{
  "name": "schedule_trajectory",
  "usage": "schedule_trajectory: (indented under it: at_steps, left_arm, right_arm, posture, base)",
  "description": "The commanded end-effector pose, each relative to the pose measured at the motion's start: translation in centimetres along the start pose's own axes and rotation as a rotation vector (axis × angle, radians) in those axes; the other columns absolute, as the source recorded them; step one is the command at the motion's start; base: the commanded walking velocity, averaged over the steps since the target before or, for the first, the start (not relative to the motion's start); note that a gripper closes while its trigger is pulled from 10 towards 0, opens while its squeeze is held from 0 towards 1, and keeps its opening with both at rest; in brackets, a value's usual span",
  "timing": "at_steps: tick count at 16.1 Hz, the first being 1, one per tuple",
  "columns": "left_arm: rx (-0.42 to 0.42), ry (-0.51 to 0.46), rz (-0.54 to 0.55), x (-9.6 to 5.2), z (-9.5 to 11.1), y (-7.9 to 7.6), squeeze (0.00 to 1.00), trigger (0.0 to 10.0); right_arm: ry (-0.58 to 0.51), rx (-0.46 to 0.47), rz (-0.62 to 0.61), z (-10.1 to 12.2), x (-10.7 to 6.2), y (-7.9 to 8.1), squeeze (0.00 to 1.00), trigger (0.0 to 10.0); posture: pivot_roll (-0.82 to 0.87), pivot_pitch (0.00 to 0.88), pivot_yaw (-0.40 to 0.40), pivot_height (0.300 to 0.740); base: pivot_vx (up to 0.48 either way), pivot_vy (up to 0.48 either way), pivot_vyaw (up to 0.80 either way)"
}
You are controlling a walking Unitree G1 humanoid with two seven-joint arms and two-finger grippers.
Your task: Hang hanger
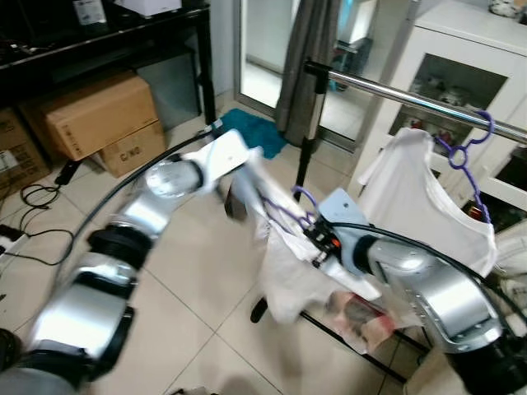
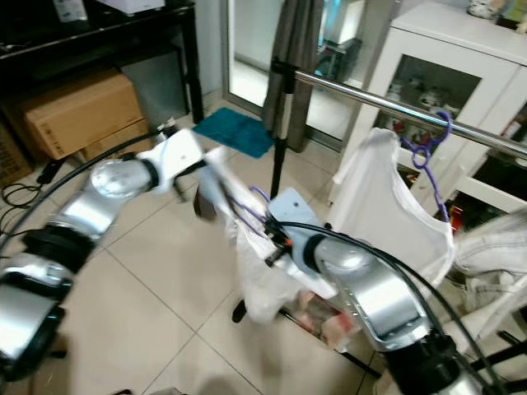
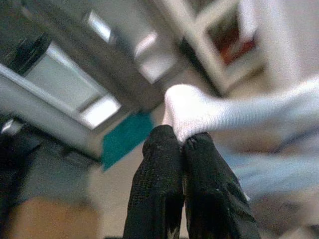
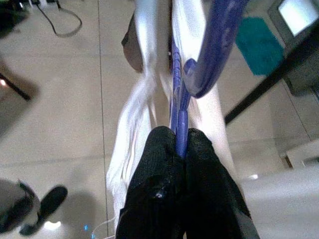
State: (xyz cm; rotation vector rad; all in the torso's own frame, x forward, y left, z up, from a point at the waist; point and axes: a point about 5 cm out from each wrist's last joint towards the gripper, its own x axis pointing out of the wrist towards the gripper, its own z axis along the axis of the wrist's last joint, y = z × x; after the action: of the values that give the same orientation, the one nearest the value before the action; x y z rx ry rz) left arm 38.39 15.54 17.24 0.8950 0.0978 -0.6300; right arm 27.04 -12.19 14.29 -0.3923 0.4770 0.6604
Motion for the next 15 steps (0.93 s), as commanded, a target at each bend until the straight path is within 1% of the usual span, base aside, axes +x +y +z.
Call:
schedule_trajectory:
  at_steps: [1, 2, 4, 5, 6, 7, 8, 9, 10, 11, 12, 14, 15]
  left_arm:
    - [0.059, 0.060, 0.039, -0.5, -1.0, 0.8, 0.00, 0.0]
    - [0.080, 0.137, 0.048, -1.3, -2.6, 1.2, 0.00, 0.0]
    - [0.100, 0.186, 0.050, -1.8, -3.8, 1.3, 0.00, 0.0]
    - [0.092, 0.239, 0.049, -2.2, -5.3, 1.2, 0.00, 0.0]
    - [0.087, 0.248, 0.051, -2.3, -5.6, 1.1, 0.00, 0.0]
    - [0.045, 0.256, 0.071, -2.5, -6.0, 1.2, 0.00, 0.0]
    - [-0.037, 0.252, 0.112, -2.7, -6.5, 1.4, 0.00, 0.0]
    - [-0.094, 0.255, 0.147, -2.9, -6.9, 1.5, 0.00, 0.0]
    - [-0.124, 0.251, 0.158, -3.0, -7.1, 1.5, 0.00, 0.0]
    - [-0.256, 0.193, 0.183, -2.6, -6.8, 1.3, 0.00, 0.0]
    - [-0.376, 0.107, 0.161, -1.9, -6.0, 0.6, 0.00, 0.0]
    - [-0.418, 0.083, 0.136, -1.6, -5.8, 0.0, 0.00, 0.0]
    - [-0.448, 0.063, 0.105, -1.3, -5.6, -0.6, 0.00, 0.0]
  right_arm:
    - [-0.013, -0.001, -0.005, 0.4, -0.8, -0.5, 0.00, 0.0]
    - [-0.031, 0.014, 0.004, 0.6, -1.8, -1.2, 0.00, 0.0]
    - [-0.034, 0.018, 0.015, 0.7, -2.5, -1.6, 0.00, 0.0]
    - [-0.047, 0.038, 0.046, 0.7, -3.5, -1.9, 0.00, 0.0]
    - [-0.050, 0.042, 0.054, 0.7, -3.7, -2.0, 0.00, 0.0]
    - [-0.077, 0.047, 0.088, 0.8, -4.1, -1.8, 0.00, 0.0]
    - [-0.118, 0.075, 0.132, 1.1, -4.4, -1.5, 0.00, 0.0]
    - [-0.176, 0.088, 0.197, 1.5, -4.8, -0.9, 0.00, 0.0]
    - [-0.197, 0.094, 0.220, 1.7, -4.9, -0.6, 0.00, 0.0]
    - [-0.242, 0.110, 0.248, 2.1, -5.2, -0.2, 0.00, 0.0]
    - [-0.264, 0.130, 0.182, 2.2, -5.0, -0.6, 0.00, 0.0]
    - [-0.277, 0.180, 0.100, 2.1, -4.7, -1.5, 0.00, 0.0]
    - [-0.252, 0.191, 0.027, 1.8, -4.3, -2.5, 0.00, 0.0]
  posture:
    - [-0.15, 0.000, -0.024, 0.740]
    - [-0.16, 0.000, -0.021, 0.740]
    - [-0.16, 0.000, -0.017, 0.740]
    - [-0.16, 0.000, -0.010, 0.740]
    - [-0.16, 0.000, -0.010, 0.740]
    - [-0.16, 0.000, -0.006, 0.740]
    - [-0.16, 0.000, -0.007, 0.740]
    - [-0.17, 0.000, 0.002, 0.740]
    - [-0.18, 0.000, 0.003, 0.740]
    - [-0.18, 0.000, 0.007, 0.740]
    - [-0.19, 0.000, 0.012, 0.740]
    - [-0.18, 0.000, 0.011, 0.740]
    - [-0.17, 0.000, 0.006, 0.740]
  base:
    - [0.000, 0.000, 0.00]
    - [0.000, 0.000, 0.00]
    - [0.000, 0.000, 0.00]
    - [0.000, 0.000, 0.00]
    - [0.000, 0.000, 0.00]
    - [0.000, 0.000, 0.00]
    - [0.000, 0.000, 0.00]
    - [0.000, 0.000, 0.00]
    - [0.000, 0.000, 0.00]
    - [0.000, 0.000, 0.00]
    - [0.000, 0.000, 0.00]
    - [0.000, 0.000, 0.00]
    - [0.000, 0.000, 0.00]
